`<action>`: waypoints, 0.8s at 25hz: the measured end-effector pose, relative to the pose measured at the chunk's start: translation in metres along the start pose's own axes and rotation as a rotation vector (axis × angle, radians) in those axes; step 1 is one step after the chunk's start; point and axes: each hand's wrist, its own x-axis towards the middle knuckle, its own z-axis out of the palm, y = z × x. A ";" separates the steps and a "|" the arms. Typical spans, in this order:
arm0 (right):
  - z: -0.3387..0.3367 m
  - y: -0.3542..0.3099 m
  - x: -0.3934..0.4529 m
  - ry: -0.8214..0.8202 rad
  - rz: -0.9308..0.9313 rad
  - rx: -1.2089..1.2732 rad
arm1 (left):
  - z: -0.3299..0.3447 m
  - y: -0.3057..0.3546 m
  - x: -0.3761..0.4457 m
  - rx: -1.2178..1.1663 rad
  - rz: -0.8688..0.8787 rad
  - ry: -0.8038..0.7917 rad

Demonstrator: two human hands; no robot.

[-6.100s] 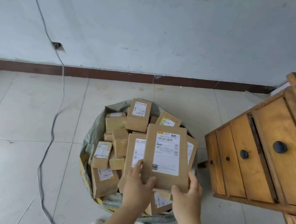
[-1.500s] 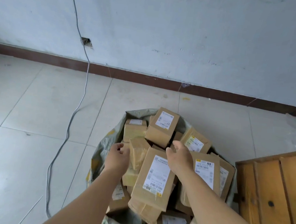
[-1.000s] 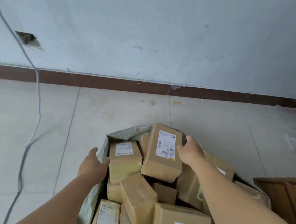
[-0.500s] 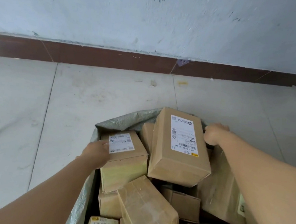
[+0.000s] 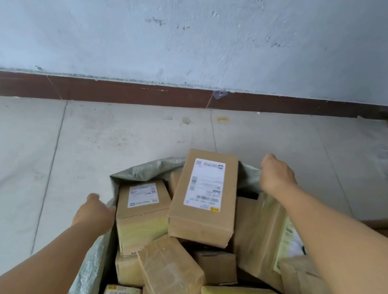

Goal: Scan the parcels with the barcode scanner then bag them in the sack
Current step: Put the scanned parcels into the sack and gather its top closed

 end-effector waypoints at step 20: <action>0.012 0.001 -0.017 -0.059 -0.093 0.146 | 0.042 -0.054 -0.020 0.093 0.004 -0.128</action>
